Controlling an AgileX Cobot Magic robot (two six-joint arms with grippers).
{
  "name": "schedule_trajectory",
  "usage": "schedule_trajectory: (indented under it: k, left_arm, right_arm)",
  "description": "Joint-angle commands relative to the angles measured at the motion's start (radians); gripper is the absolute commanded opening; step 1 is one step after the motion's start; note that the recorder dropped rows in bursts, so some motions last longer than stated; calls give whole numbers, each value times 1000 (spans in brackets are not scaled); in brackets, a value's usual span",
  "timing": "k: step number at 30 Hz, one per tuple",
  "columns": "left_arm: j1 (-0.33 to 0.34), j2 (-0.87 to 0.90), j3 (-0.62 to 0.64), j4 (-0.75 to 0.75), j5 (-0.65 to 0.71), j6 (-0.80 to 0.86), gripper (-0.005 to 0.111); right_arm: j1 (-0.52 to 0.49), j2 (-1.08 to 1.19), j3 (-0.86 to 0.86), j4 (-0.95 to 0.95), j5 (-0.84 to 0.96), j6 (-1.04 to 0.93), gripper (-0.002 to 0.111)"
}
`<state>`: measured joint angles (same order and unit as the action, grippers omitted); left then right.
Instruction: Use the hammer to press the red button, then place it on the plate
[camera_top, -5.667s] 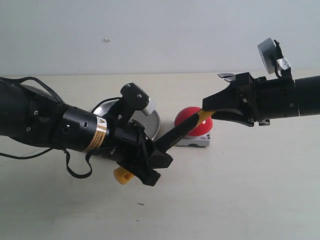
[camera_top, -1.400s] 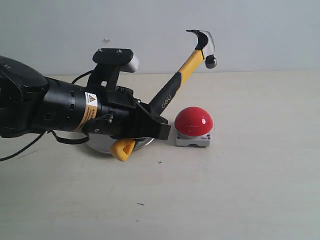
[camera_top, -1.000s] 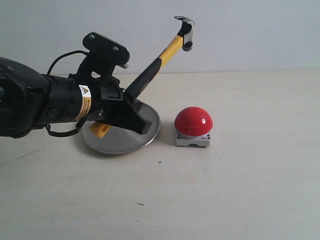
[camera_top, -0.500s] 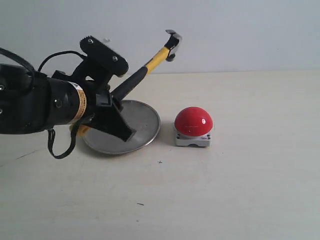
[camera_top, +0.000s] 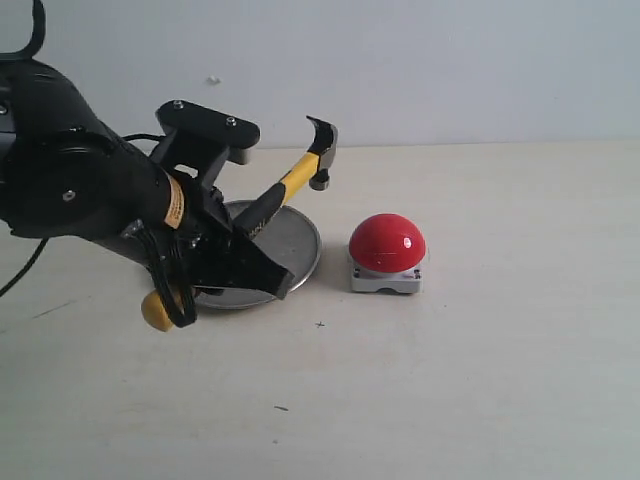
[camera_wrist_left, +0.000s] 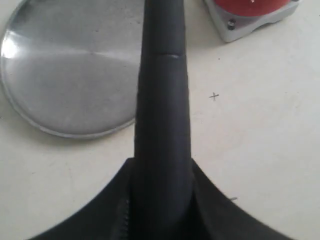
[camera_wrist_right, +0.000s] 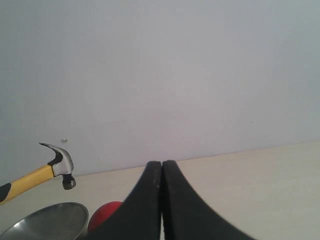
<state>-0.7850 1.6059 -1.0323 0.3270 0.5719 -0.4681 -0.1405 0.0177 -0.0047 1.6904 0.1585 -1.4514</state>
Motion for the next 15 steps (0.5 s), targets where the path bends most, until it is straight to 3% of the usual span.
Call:
schedule_trajectory:
  k: [1, 4, 8, 15]
  left_arm:
    - [-83, -27, -15, 25, -102, -152, 0]
    - [-166, -18, -11, 61, -159, -256, 0]
    - [-220, -2, -5, 195, -157, -423, 0]
    - [-228, -8, -3, 275, -179, -439, 0]
  right_arm:
    - [1, -5, 5, -7, 6, -1, 0]
    - [1, -5, 5, -7, 6, -1, 0]
    - [1, -5, 5, -7, 6, -1, 0]
    - [1, -5, 5, -7, 6, -1, 0]
